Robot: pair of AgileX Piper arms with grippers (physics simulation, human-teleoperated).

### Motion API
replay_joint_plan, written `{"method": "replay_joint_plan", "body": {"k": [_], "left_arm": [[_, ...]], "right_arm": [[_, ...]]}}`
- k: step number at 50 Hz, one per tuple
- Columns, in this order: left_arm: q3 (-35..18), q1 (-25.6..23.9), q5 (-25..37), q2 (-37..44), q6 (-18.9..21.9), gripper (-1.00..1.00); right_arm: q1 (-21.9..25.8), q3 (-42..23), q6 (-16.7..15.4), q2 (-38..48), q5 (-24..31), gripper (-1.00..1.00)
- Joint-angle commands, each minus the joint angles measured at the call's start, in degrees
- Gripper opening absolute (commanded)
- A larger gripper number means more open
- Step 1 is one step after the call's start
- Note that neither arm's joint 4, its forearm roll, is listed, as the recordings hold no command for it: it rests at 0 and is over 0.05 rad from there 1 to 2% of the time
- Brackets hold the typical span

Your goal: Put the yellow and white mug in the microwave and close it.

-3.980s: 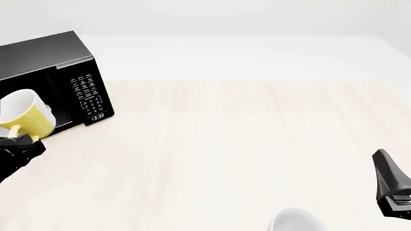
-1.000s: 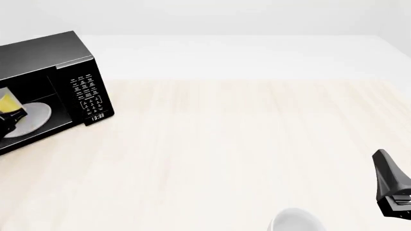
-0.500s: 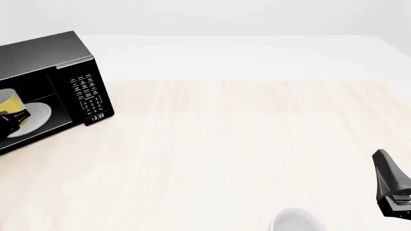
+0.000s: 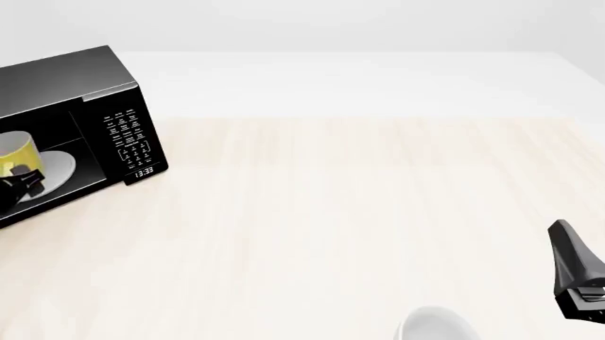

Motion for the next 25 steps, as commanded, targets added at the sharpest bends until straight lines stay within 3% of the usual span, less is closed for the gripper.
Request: {"method": "replay_joint_plan", "body": {"k": [1, 25], "left_arm": [[0.4, 0.3, 0.2, -0.2, 0.6, 1.0], [4.4, -2.2, 0.5, -4.5, 0.3, 1.0]], "right_arm": [[0.0, 0.0, 0.0, 0.0, 0.0, 1.0], [0.0, 0.0, 0.0, 0.0, 0.0, 1.0]]}}
